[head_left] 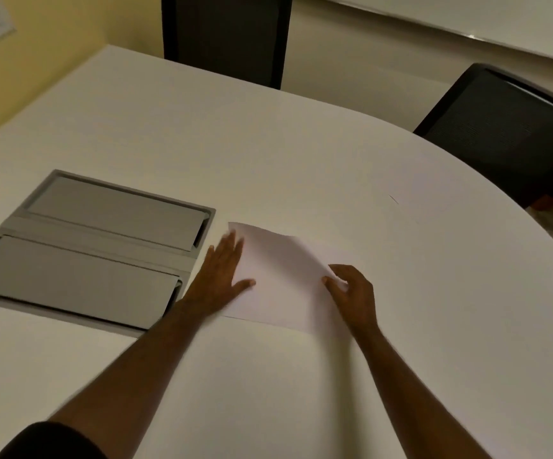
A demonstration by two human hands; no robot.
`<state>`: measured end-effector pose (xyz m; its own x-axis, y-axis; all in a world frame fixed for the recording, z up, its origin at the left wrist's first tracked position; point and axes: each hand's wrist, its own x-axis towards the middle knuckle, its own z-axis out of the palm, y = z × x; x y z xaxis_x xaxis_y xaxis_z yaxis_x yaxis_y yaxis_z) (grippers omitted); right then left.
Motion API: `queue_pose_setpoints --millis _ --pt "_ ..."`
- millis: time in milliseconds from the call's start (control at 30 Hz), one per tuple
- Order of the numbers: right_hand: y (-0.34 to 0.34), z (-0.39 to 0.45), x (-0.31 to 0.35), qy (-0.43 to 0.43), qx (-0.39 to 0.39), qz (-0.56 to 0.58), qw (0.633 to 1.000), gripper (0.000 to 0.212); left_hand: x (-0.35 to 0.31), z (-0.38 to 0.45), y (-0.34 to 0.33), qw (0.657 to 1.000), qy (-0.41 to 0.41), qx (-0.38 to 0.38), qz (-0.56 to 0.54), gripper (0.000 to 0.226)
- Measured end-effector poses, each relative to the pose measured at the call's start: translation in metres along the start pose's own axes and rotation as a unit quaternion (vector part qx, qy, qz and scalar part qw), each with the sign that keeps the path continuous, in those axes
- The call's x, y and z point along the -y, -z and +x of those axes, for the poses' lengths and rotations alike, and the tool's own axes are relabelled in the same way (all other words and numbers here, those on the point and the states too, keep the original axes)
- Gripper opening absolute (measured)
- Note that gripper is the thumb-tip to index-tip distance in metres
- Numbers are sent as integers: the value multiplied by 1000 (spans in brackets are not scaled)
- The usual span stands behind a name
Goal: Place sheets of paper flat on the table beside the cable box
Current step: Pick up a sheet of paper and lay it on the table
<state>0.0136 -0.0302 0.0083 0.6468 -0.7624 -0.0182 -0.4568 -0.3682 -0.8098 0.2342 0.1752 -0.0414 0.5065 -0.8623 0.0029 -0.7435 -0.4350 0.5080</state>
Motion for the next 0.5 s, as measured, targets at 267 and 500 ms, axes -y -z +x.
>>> queue_pose_setpoints --millis 267,500 --pt "40 -18 99 -15 160 202 966 29 -3 -32 96 882 195 -136 -407 107" --pt "26 -37 181 -23 185 164 969 69 1 -166 158 833 249 -216 -445 105"
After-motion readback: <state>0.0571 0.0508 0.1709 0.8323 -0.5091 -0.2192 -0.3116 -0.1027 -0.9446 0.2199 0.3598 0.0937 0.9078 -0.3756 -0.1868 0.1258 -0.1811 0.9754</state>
